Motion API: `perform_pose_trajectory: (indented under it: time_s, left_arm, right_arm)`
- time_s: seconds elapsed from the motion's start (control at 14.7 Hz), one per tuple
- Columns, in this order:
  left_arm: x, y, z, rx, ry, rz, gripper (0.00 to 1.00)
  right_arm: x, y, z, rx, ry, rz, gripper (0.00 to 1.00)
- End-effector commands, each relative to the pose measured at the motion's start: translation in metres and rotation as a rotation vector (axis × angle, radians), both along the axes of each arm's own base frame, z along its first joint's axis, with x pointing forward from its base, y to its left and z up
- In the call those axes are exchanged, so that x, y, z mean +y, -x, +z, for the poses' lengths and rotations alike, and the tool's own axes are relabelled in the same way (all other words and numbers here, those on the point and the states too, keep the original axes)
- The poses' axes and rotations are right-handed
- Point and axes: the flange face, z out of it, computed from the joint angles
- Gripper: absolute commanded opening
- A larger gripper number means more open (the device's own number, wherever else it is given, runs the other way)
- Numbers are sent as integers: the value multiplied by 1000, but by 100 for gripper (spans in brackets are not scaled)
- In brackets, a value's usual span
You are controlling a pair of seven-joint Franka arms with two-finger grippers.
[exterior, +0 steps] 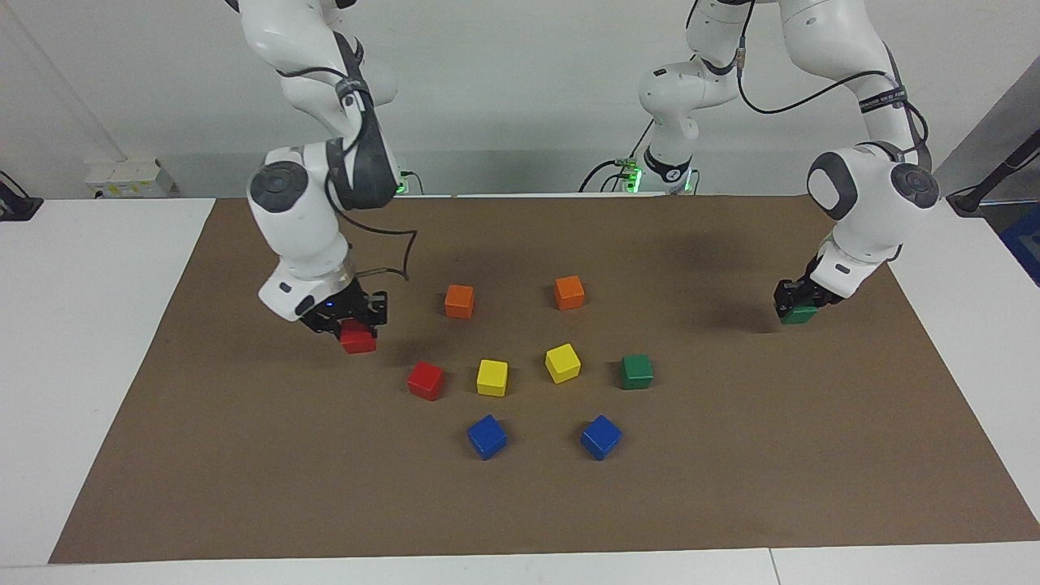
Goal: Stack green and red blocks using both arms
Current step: 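Carry the green block outward with the left gripper while the right carries red, then set the green block down and reach the left gripper to the other green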
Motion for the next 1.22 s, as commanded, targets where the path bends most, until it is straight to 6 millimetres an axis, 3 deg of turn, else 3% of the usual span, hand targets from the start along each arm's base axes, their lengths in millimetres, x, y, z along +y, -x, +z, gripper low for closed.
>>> perform_pose_trajectory:
  time_s: [0.0, 0.14, 0.34, 0.54, 0.95, 1.02, 1.09, 1.15]
  left_arm:
    - [6, 25, -19, -42, -17, -4, 0]
    - [8, 26, -24, -57, -20, -12, 0]
    - [8, 27, -28, -72, -22, -13, 0]
    - [8, 31, -40, -96, -26, -12, 0]
    - [14, 32, -41, -99, -28, -21, 0]
    - [15, 32, -41, -101, -30, -45, 14]
    - [16, 32, -41, -102, -31, -56, 99]
    - [16, 31, -41, -102, -30, -56, 100]
  right_arm:
    - [-63, -2, 6, 15, 6, 47, 0]
    - [-110, 1, 2, 10, 6, 51, 0]
    - [-143, 9, -7, -12, 11, 44, 0]
    - [-151, 18, -26, -21, 13, 23, 0]
    - [-149, 25, -58, -62, 17, -19, 0]
    - [-148, 24, -62, -66, 16, -36, 0]
    - [-148, 24, -66, -75, 18, -38, 0]
    - [-150, 24, -74, -79, 19, -43, 0]
